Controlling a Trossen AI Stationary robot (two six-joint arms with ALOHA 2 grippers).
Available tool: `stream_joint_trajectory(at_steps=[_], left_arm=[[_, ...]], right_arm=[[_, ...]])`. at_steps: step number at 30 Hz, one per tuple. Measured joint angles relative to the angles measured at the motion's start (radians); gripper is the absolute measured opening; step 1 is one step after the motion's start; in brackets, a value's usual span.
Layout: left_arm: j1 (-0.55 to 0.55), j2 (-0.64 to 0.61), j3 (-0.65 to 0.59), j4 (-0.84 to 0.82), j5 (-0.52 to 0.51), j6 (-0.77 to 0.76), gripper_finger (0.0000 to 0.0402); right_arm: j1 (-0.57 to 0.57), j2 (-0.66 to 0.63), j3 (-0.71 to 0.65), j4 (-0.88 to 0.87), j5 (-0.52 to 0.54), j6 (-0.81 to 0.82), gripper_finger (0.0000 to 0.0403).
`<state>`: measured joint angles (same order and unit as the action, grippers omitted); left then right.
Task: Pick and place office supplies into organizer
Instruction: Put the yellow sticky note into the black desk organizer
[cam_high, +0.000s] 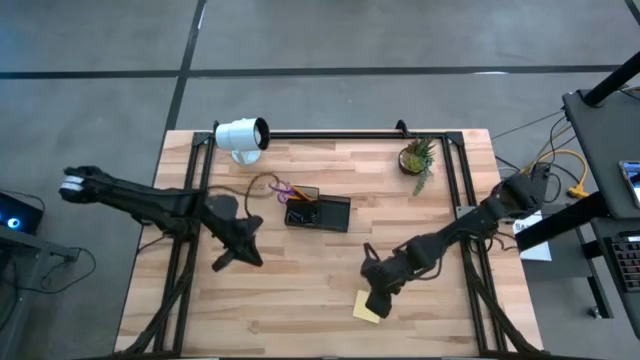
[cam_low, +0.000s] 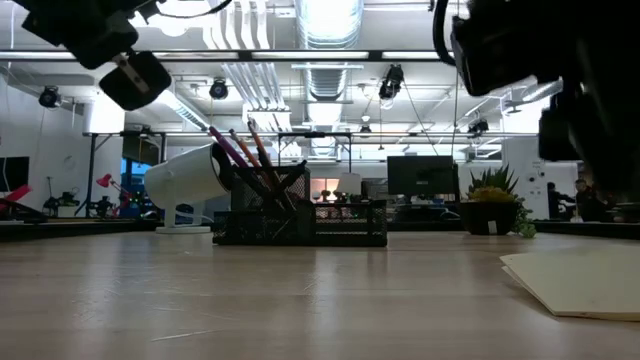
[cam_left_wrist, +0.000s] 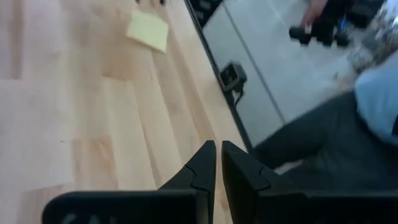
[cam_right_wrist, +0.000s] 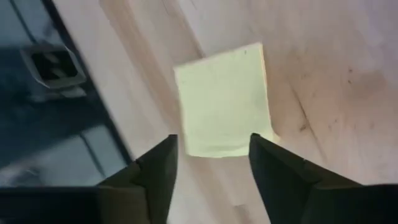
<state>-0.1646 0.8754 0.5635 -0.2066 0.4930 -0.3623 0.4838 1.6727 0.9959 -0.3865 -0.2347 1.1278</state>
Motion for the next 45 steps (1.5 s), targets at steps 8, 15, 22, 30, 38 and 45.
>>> stream_joint_trajectory(at_steps=[8, 15, 22, 30, 38, 45], left_arm=[[-0.223, 0.156, 0.078, 0.006, -0.232, 0.049, 0.0011], [-0.278, 0.273, 0.11, 0.064, -0.267, -0.007, 0.0011], [-0.307, 0.351, 0.112, 0.163, -0.293, -0.053, 0.0011], [-0.322, 0.366, 0.114, 0.183, -0.332, -0.062, 0.0011], [-0.322, 0.36, 0.113, 0.181, -0.346, -0.077, 0.0011], [-0.322, 0.36, 0.113, 0.181, -0.353, -0.077, 0.0011]], right_arm=[[0.014, 0.144, 0.085, -0.12, 0.04, -0.207, 0.0205], [0.038, 0.151, 0.213, -0.279, 0.181, -0.373, 0.0205], [0.063, 0.161, 0.222, -0.315, 0.324, -0.513, 0.0206], [0.063, 0.245, 0.211, -0.281, 0.309, -0.499, 0.0206], [0.063, 0.295, 0.248, -0.285, 0.291, -0.493, 0.0201], [0.062, 0.3, 0.257, -0.294, 0.295, -0.492, 0.0132]])
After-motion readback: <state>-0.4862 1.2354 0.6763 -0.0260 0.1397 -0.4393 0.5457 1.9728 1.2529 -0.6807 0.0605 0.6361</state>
